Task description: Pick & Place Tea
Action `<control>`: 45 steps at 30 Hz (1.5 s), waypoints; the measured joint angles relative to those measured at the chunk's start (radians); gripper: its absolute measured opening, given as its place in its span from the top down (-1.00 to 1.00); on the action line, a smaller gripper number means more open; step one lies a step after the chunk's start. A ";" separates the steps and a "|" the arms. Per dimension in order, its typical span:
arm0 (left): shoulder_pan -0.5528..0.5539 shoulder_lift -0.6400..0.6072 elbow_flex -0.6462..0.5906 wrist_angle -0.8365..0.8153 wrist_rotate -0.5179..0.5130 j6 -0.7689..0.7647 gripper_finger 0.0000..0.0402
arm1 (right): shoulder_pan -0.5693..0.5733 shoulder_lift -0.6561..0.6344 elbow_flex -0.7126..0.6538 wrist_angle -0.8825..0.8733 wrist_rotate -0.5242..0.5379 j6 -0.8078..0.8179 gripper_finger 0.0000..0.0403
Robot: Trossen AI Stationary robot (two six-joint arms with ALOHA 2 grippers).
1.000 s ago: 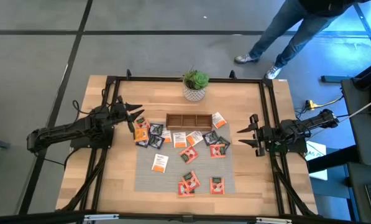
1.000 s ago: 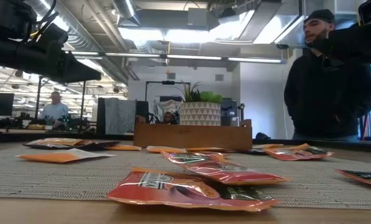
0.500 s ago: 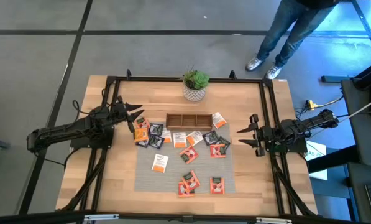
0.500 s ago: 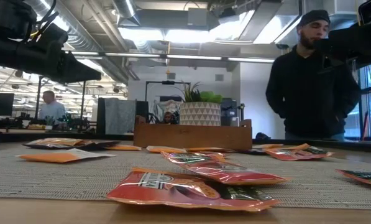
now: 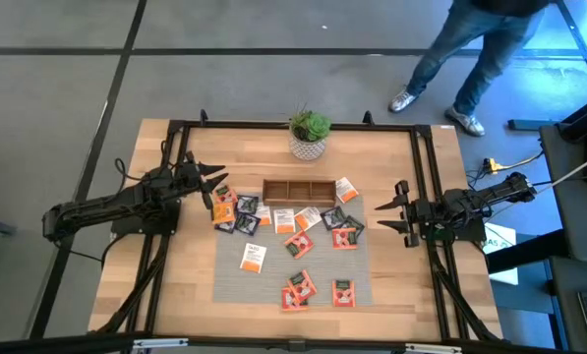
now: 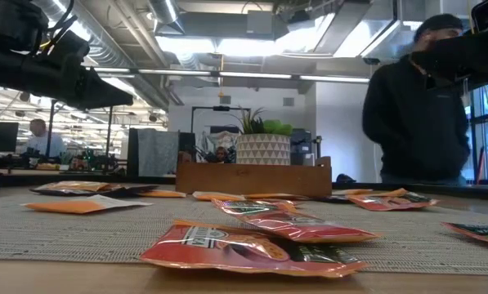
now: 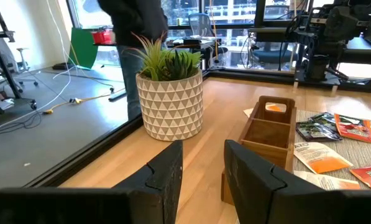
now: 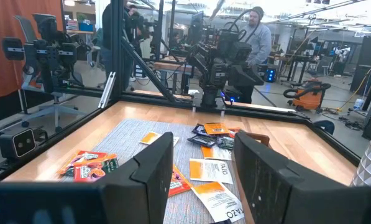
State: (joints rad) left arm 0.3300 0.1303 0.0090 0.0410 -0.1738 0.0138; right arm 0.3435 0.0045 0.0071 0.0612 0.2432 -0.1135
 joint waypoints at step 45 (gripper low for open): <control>-0.001 0.000 0.000 0.069 0.057 -0.297 0.42 | 0.000 0.149 0.000 0.012 0.147 0.580 -0.15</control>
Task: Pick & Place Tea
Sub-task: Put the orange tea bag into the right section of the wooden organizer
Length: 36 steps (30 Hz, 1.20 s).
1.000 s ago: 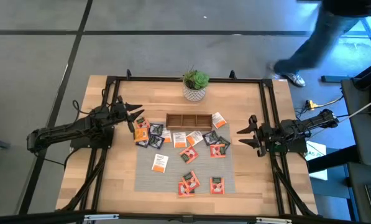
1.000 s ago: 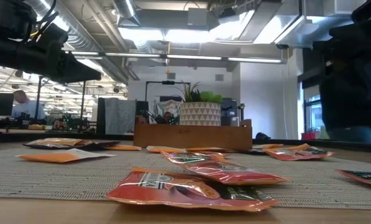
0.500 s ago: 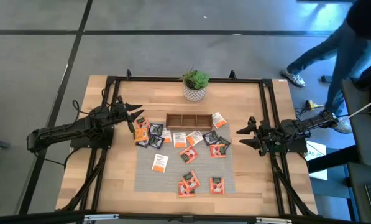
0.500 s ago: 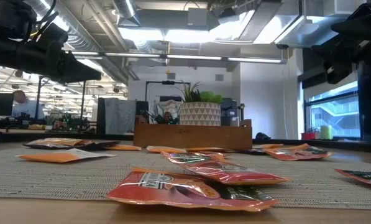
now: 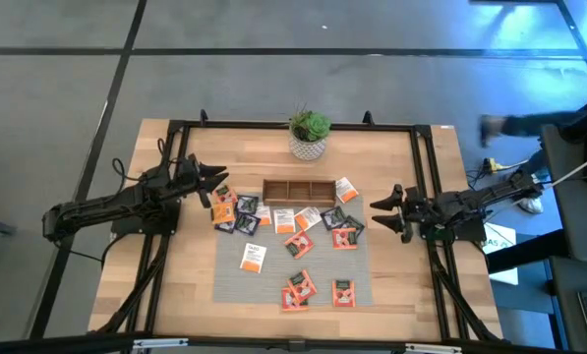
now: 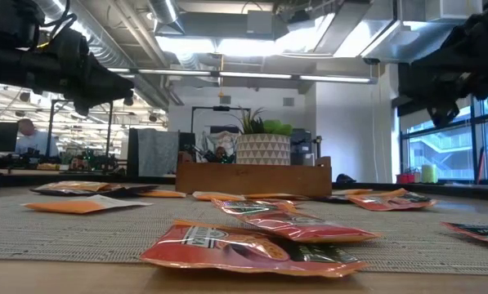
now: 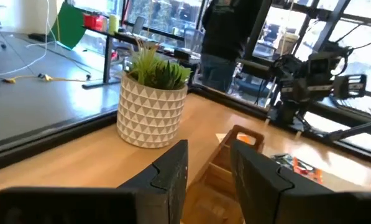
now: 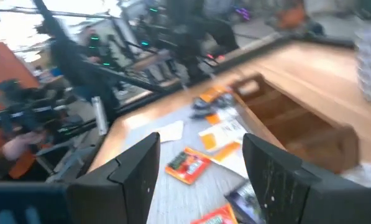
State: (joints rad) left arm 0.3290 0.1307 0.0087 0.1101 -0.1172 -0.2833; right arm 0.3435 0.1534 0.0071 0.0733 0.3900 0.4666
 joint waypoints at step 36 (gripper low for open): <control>-0.414 1.601 0.869 0.305 0.139 0.420 0.99 | 0.000 0.986 0.437 -0.195 -0.217 0.788 0.15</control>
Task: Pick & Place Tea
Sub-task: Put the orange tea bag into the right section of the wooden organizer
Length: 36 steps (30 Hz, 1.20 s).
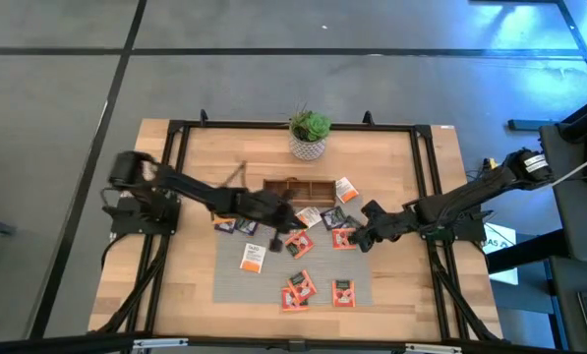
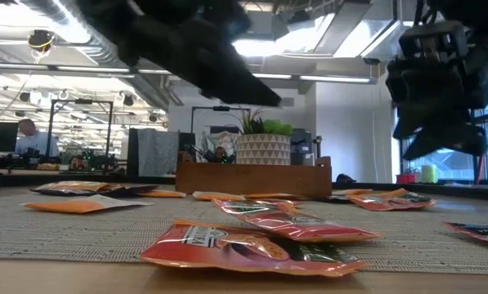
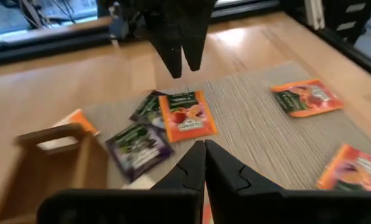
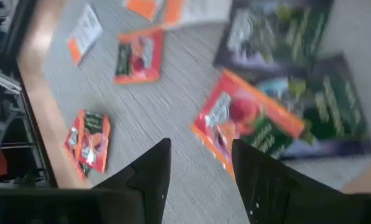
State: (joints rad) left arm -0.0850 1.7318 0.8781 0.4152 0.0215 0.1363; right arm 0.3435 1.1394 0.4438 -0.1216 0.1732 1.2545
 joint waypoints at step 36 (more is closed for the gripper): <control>-0.028 0.465 0.388 -0.048 -0.056 -0.051 0.99 | -0.001 0.255 0.002 0.089 -0.010 0.163 0.15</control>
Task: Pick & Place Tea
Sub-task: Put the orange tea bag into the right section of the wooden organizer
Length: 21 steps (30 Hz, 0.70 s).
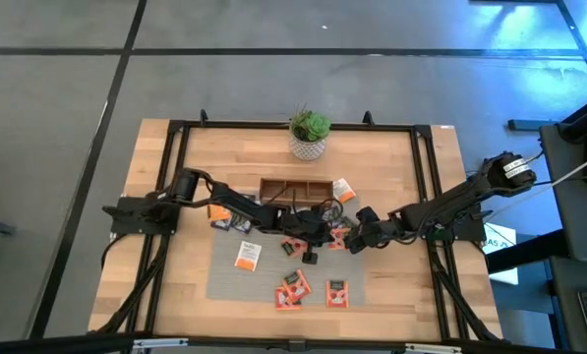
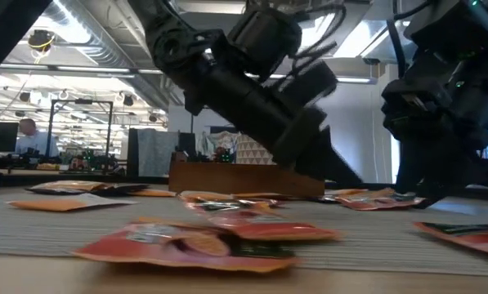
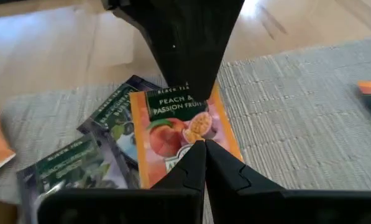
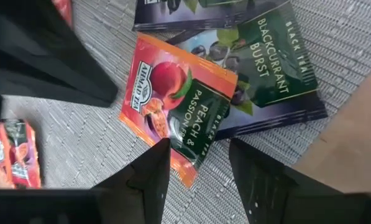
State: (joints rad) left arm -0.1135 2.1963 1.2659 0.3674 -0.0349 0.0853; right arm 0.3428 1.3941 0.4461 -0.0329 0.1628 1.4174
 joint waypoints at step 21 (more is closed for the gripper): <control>-0.001 0.040 0.007 0.001 -0.001 -0.072 0.99 | -0.001 0.008 -0.004 0.058 -0.012 0.045 0.15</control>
State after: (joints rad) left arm -0.1143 2.2367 1.2728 0.3683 -0.0356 0.0132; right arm 0.3420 1.4021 0.4423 0.0248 0.1504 1.4624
